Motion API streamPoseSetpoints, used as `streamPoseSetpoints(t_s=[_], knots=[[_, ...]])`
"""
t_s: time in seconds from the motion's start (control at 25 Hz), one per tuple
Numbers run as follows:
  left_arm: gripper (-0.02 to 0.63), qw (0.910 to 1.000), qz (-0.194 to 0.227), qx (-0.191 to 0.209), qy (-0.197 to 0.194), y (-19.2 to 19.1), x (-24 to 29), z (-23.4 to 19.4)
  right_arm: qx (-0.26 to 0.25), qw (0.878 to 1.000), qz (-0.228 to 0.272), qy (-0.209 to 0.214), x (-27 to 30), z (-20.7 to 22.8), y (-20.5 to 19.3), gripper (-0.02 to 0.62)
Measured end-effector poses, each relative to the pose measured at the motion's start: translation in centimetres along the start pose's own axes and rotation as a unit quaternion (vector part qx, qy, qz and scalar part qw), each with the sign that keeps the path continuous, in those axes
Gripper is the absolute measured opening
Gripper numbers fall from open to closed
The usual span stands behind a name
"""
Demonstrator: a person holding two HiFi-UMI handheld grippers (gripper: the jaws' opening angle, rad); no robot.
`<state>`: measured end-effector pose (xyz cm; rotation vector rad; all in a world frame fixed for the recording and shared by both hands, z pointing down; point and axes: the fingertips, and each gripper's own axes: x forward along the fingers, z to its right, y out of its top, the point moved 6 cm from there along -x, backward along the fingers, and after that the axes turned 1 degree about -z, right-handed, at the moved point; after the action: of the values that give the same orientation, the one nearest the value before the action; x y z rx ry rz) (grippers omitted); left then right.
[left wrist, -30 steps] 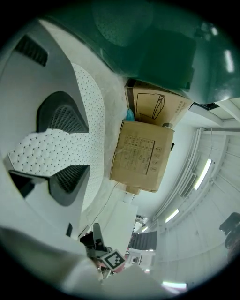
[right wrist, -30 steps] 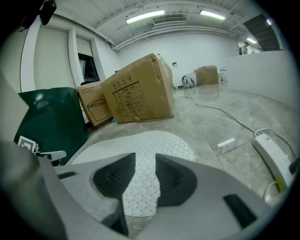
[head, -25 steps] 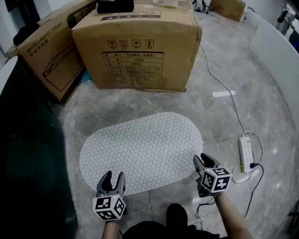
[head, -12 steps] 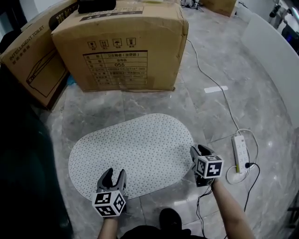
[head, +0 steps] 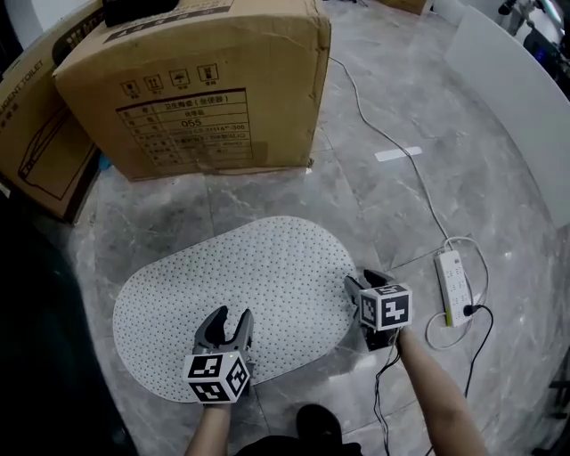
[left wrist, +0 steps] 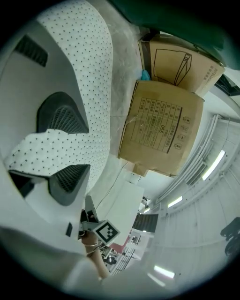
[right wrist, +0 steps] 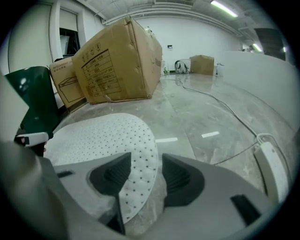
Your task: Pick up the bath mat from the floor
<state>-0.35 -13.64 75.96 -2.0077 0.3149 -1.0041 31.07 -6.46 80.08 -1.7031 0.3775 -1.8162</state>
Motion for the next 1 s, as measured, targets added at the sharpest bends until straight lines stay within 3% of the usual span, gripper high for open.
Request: streamPoseSetpoints(t_s=[0.24, 0.64, 0.92, 1.0], knots=[[0.207, 0.9999, 0.003, -0.002, -0.01, 0.3, 1.0, 0.4, 0.017, 0.999, -0.047, 0.014, 2.1, 0.1, -0.6, 0.244], [0.202, 0.9997, 0.014, -0.018, 0.012, -0.1, -2.1, -2.4, 0.039, 0.996, -0.066, 0.052, 2.5, -2.6, -1.1, 0.247], [0.198, 0.9988, 0.019, -0.032, 0.032, -0.6, -4.9, -4.2, -0.048, 0.986, -0.088, 0.131, 2.0, -9.7, -1.1, 0.244], [0.198, 0.9982, 0.023, -0.039, 0.04, -0.8, -5.9, -4.8, -0.063, 0.983, -0.081, 0.15, 1.6, -11.4, -0.9, 0.216]])
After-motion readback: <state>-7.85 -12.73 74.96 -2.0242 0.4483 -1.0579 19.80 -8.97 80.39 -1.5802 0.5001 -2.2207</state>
